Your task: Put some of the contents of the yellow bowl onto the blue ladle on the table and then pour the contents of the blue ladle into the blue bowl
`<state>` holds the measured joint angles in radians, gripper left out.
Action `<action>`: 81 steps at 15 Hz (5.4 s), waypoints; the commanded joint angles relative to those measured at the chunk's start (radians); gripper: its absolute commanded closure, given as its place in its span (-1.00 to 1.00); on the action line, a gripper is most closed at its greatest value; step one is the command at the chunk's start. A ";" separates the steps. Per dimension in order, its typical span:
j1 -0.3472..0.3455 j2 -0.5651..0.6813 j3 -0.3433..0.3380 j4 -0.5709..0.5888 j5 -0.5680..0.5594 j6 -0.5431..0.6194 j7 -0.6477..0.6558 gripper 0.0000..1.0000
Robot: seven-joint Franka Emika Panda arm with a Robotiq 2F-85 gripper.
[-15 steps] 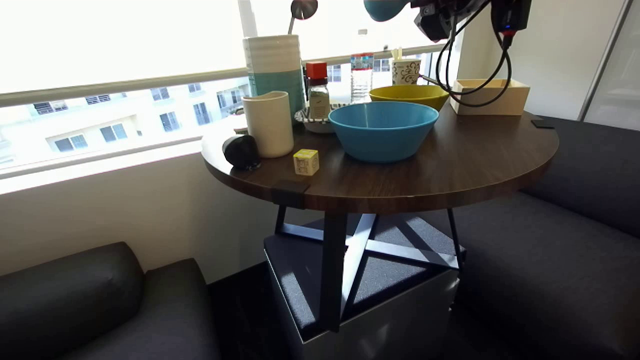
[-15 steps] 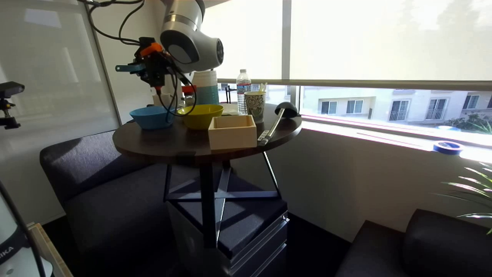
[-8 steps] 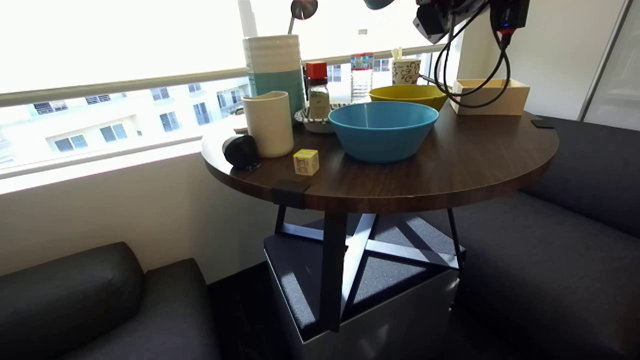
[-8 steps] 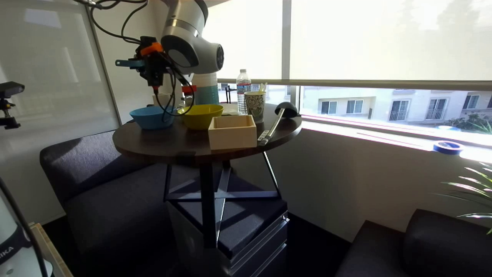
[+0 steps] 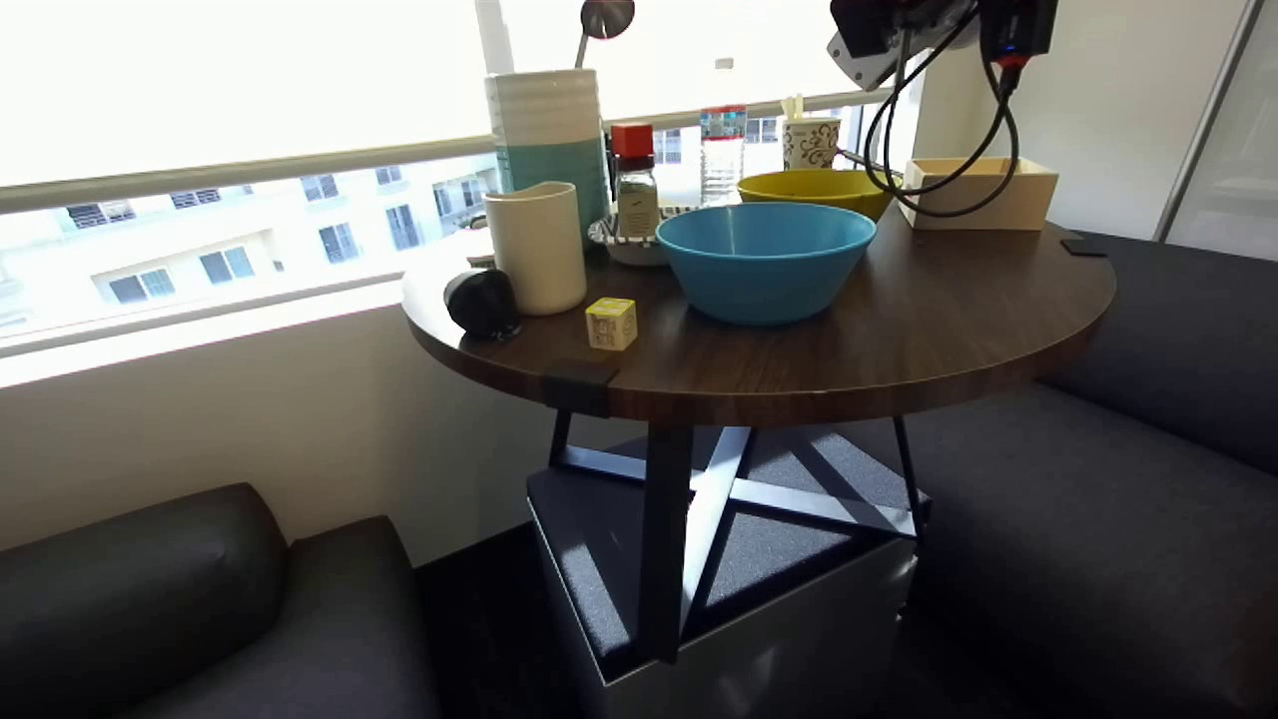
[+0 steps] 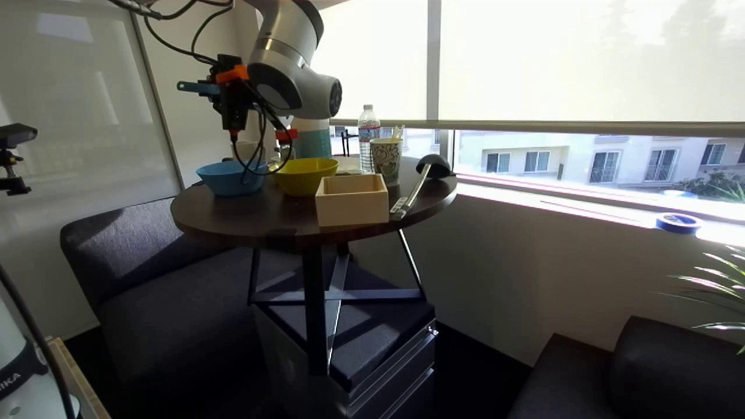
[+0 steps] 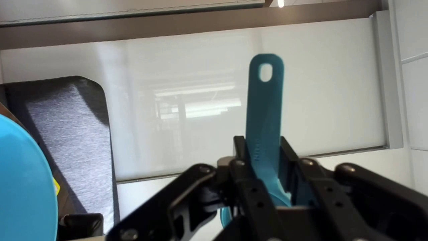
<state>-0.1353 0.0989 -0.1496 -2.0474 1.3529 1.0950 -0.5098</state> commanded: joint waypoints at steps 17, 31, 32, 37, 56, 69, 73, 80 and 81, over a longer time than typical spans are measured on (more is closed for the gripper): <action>0.076 -0.197 0.090 0.013 -0.515 0.207 0.009 0.88; 0.116 -0.377 0.117 -0.068 -1.087 0.495 -0.123 0.88; 0.116 -0.392 0.117 -0.090 -1.118 0.544 -0.123 0.88; 0.118 -0.449 0.106 -0.207 -1.215 0.782 -0.068 0.88; 0.115 -0.437 0.093 -0.424 -1.454 0.978 -0.014 0.88; 0.125 -0.490 0.077 -0.426 -1.461 1.028 -0.007 -0.83; 0.146 -0.546 0.064 -0.373 -1.435 0.930 -0.046 -1.00; 0.252 -0.609 0.024 -0.239 -1.220 0.798 -0.119 -1.00; 0.258 -0.610 0.027 -0.222 -1.205 0.789 -0.116 -1.00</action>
<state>0.0886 -0.4955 -0.1107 -2.3202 0.0829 1.9363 -0.6021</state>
